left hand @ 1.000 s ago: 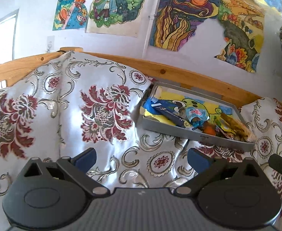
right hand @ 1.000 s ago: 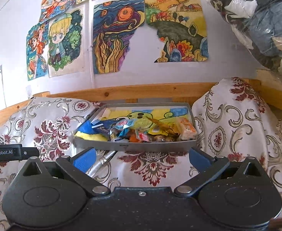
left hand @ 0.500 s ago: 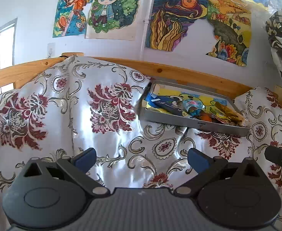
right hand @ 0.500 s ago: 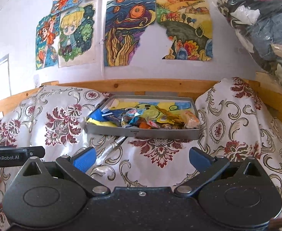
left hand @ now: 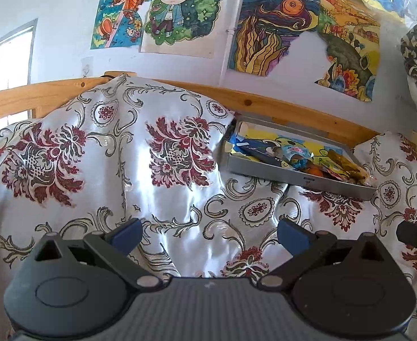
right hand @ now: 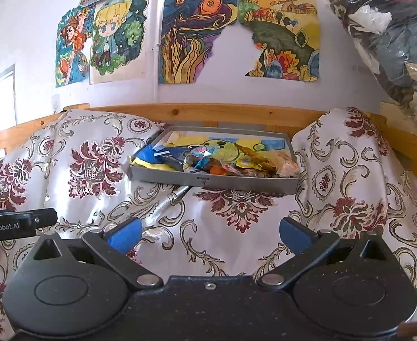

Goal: Organize snacks

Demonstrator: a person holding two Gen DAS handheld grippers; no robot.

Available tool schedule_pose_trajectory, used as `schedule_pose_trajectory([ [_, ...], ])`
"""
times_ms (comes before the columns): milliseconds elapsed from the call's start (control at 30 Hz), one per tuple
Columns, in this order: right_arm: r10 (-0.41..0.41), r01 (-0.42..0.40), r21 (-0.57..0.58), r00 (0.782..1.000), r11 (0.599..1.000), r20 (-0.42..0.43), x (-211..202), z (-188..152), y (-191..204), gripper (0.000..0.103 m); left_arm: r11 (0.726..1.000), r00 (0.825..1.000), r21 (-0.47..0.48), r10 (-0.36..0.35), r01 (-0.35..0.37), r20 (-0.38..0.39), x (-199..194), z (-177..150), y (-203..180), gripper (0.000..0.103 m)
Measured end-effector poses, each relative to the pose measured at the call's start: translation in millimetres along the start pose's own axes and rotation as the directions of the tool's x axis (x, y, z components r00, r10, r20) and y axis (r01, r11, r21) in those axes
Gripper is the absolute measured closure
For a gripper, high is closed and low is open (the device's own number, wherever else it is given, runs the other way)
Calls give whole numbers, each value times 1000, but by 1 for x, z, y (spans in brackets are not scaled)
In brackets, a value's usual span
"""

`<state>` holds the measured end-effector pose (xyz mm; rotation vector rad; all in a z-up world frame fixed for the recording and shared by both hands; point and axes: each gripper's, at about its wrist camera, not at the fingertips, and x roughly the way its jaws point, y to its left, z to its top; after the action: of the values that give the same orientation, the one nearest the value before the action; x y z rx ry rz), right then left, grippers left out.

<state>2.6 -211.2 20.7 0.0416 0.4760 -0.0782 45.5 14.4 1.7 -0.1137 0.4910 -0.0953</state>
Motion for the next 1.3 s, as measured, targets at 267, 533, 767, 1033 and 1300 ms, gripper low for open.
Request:
schedule_pose_trajectory([
  [267, 0, 0, -2, 1000, 1000, -11, 2, -1, 1, 1, 1000, 1000, 11, -7, 6, 13, -2, 0, -2, 1],
  [533, 0, 0, -3, 1000, 1000, -14, 3, -1, 1, 1, 1000, 1000, 8, -9, 8, 14, -2, 0, -2, 0],
  [767, 1, -1, -5, 1000, 1000, -16, 4, -2, 2, 1, 1000, 1000, 8, -8, 8, 14, -2, -1, -2, 1],
  [1033, 1, -1, -5, 1000, 1000, -16, 4, -2, 2, 1, 1000, 1000, 11, 5, -5, 16, -3, -1, -2, 0],
  [1300, 0, 0, -7, 1000, 1000, -18, 4, -2, 2, 1, 999, 999, 31, 11, -13, 38, -7, 1, -5, 1],
])
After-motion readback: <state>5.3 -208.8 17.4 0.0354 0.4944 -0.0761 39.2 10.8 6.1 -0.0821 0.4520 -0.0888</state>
